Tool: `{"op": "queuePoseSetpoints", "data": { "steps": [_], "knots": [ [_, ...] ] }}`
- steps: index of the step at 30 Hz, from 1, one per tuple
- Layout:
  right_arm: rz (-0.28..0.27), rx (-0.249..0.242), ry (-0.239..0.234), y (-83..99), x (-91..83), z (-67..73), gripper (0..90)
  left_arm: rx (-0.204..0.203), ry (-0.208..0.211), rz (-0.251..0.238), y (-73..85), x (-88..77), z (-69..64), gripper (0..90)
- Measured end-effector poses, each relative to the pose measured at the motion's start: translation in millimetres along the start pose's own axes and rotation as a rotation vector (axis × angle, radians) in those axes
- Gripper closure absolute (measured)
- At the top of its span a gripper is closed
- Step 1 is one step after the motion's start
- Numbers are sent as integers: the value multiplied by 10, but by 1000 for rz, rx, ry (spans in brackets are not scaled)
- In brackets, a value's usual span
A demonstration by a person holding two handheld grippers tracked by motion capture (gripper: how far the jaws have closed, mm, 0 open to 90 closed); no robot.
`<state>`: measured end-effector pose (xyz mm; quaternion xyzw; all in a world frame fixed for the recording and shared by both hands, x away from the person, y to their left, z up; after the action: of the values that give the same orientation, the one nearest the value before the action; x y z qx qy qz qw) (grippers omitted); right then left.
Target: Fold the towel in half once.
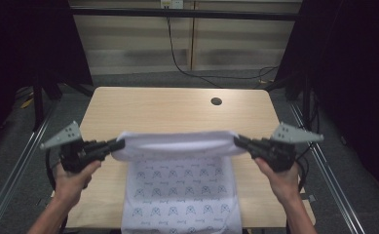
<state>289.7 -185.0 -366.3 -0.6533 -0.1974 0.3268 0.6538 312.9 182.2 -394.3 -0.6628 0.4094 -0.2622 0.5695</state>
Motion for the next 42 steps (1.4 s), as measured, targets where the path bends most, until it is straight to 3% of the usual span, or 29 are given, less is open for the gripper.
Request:
{"op": "queuePoseSetpoints", "data": {
  "steps": [2,4,8,10,14,16,19,21,24,25,27,28,29,32,33,34,36,39,40,42],
  "knots": [
    [43,22,-6,297,-79,92,880,-25,38,23,248,-41,-132,862],
    [66,55,-12,544,-185,176,880,-48,43,53,460,-94,-225,862],
    [81,99,-33,852,-418,374,878,-56,90,110,772,-241,-432,861],
    [120,84,-27,1018,-493,478,873,-70,99,147,934,-296,-499,844],
    [200,126,-74,1411,-591,697,825,-103,142,248,1294,-419,-600,787],
    [217,161,-91,1554,-664,780,766,-118,168,276,1386,-492,-634,731],
    [229,175,-97,1590,-712,811,699,-130,202,252,1352,-551,-654,685],
    [203,175,-105,1523,-706,787,667,-129,161,228,1299,-531,-558,627],
    [186,172,-85,1448,-584,655,614,-138,145,195,1209,-409,-364,598],
    [180,176,-90,1422,-504,595,614,-134,145,199,1191,-365,-306,595],
    [192,163,-87,1398,-368,508,614,-134,104,208,1159,-222,-113,600],
    [205,146,-85,1397,-284,454,613,-148,104,241,1181,-132,-24,601],
    [212,147,-94,1399,-193,405,610,-136,63,289,1248,13,137,601],
    [279,138,-103,1465,116,233,596,-152,32,353,1363,246,349,612],
    [309,124,-91,1498,225,157,590,-112,-3,374,1393,318,439,613],
    [330,114,-79,1525,330,80,584,-82,-28,389,1413,384,518,617],
    [340,127,-63,1567,520,-68,564,-116,-68,387,1440,473,654,617],
    [390,88,-2,1673,705,-229,551,-106,-55,383,1464,491,668,632],
    [399,118,-8,1726,728,-233,551,-104,-60,379,1469,478,661,632],
    [431,103,-6,1799,713,-187,541,-92,-54,369,1486,443,632,635]
  ]
}}
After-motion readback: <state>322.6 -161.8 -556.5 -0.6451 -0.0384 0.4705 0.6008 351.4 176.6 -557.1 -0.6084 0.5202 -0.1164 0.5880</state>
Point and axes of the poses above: each handheld gripper's, and its own axes: x roughly forward along the jaws, y roughly out of its underside, z roughly to its left, the point moved 8 cm from there along x, roughly forward along the jaws, and after that the axes turned 9 degrees about -z, right-handed, at the moved point
